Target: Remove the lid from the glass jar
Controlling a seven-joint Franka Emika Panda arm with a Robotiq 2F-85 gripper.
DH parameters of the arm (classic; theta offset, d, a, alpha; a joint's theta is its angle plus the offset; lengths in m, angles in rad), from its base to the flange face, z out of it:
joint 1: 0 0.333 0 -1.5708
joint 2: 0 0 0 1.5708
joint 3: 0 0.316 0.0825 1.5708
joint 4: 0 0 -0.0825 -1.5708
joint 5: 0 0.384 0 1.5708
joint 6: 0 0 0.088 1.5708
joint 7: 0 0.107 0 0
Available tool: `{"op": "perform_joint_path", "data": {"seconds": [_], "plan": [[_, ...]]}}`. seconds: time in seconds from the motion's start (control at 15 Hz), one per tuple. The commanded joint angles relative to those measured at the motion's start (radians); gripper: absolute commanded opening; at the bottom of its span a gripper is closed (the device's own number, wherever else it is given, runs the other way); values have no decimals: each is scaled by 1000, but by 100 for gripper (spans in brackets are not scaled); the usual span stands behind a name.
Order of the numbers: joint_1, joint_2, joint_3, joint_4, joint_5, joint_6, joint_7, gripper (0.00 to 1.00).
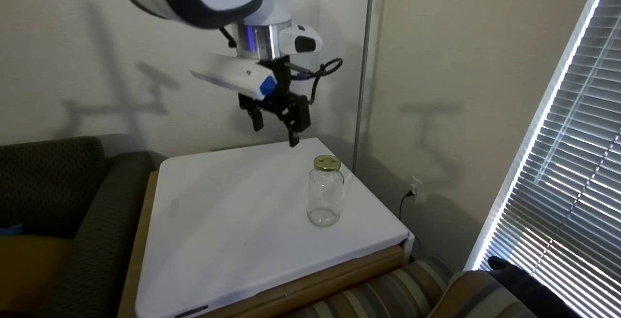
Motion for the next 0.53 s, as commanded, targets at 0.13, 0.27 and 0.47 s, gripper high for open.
{"op": "perform_joint_path", "data": {"seconds": [0.13, 0.27, 0.47], "plan": [[-13, 102, -13, 381, -19, -334, 10, 100], [-8, 35, -9, 289, -9, -286, 6, 100], [-9, 73, -10, 345, -10, -305, 7, 100]]}}
